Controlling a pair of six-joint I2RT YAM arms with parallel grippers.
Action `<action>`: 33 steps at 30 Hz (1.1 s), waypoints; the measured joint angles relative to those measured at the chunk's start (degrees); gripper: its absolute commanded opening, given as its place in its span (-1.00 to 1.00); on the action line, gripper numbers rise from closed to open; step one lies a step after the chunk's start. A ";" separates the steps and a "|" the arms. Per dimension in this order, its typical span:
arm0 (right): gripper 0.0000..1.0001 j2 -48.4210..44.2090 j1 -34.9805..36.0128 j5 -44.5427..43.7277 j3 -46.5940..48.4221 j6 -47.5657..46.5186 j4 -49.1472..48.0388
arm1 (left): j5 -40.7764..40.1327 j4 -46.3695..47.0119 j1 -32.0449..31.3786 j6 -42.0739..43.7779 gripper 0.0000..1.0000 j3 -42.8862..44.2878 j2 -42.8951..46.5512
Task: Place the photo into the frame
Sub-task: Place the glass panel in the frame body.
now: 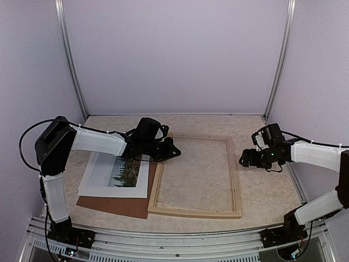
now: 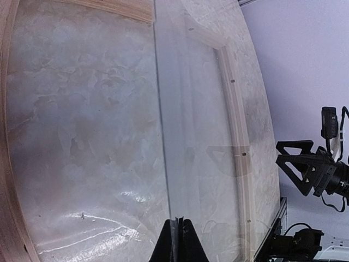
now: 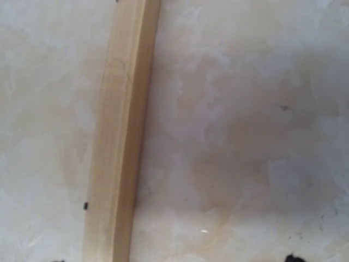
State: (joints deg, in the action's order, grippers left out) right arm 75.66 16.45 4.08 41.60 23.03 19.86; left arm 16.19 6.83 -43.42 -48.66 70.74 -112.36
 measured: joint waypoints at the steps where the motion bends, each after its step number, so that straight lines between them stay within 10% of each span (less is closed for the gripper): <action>1: 0.72 0.00 0.00 0.00 0.00 0.00 -0.02 | 0.00 -0.04 0.00 0.11 -1.00 0.00 0.00; 33: 0.72 1.31 2.58 0.09 0.00 0.61 -0.52 | 0.04 -2.21 0.70 2.25 -1.00 0.00 0.00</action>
State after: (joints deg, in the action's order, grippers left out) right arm 76.97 19.03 4.16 41.60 23.64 19.33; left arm 16.23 4.62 -42.72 -46.41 70.74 -112.36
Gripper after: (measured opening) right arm 0.859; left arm 0.006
